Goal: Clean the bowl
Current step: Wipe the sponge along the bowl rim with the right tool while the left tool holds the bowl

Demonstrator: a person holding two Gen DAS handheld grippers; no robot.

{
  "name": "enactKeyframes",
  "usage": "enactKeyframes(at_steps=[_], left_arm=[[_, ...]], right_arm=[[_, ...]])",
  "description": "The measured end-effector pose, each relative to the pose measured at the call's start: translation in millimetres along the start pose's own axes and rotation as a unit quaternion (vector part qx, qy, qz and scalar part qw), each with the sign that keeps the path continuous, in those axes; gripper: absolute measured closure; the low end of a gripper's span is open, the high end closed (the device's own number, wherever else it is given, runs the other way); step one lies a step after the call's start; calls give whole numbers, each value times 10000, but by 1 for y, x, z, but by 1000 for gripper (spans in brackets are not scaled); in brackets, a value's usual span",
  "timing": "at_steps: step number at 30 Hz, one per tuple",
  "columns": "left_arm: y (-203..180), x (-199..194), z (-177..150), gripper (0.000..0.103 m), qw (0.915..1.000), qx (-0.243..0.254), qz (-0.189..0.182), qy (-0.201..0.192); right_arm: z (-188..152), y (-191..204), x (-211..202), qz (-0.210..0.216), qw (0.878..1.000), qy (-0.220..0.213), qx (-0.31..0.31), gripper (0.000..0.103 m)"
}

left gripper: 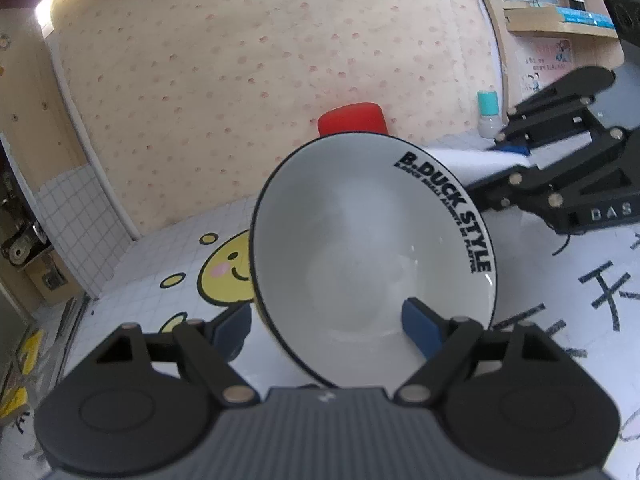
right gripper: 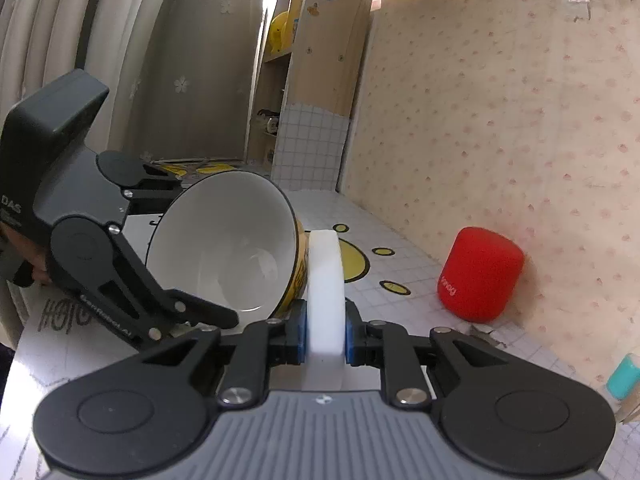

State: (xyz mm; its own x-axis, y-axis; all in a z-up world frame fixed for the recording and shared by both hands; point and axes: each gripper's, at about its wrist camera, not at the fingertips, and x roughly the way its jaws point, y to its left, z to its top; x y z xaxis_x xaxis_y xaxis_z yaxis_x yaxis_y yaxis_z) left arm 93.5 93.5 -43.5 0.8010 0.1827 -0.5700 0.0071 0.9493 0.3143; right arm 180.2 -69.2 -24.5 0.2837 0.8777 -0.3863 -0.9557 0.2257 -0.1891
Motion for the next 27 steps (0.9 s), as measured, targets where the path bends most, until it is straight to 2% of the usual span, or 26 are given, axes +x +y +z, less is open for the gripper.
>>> enactKeyframes(at_steps=[2,4,9,16,22,27], left_arm=[[-1,-1,0,21,10000,-7,2,-6],[-3,-2,0,21,10000,-6,20,-15],[-6,-3,-1,21,9999,88,60,-84],[-6,-5,3,21,9997,244,49,-39],[-4,-5,1,21,9999,6,125,38],[1,-7,-3,21,9995,-223,166,118]], right_arm=[[2,-2,-3,-37,9997,-218,112,86],[3,-2,-1,-65,9996,-245,96,86],[0,3,6,48,9998,133,-122,86],[1,5,7,112,9997,126,-171,86],[0,8,5,105,9997,109,-200,86],[2,10,3,22,9998,-154,-137,86]])
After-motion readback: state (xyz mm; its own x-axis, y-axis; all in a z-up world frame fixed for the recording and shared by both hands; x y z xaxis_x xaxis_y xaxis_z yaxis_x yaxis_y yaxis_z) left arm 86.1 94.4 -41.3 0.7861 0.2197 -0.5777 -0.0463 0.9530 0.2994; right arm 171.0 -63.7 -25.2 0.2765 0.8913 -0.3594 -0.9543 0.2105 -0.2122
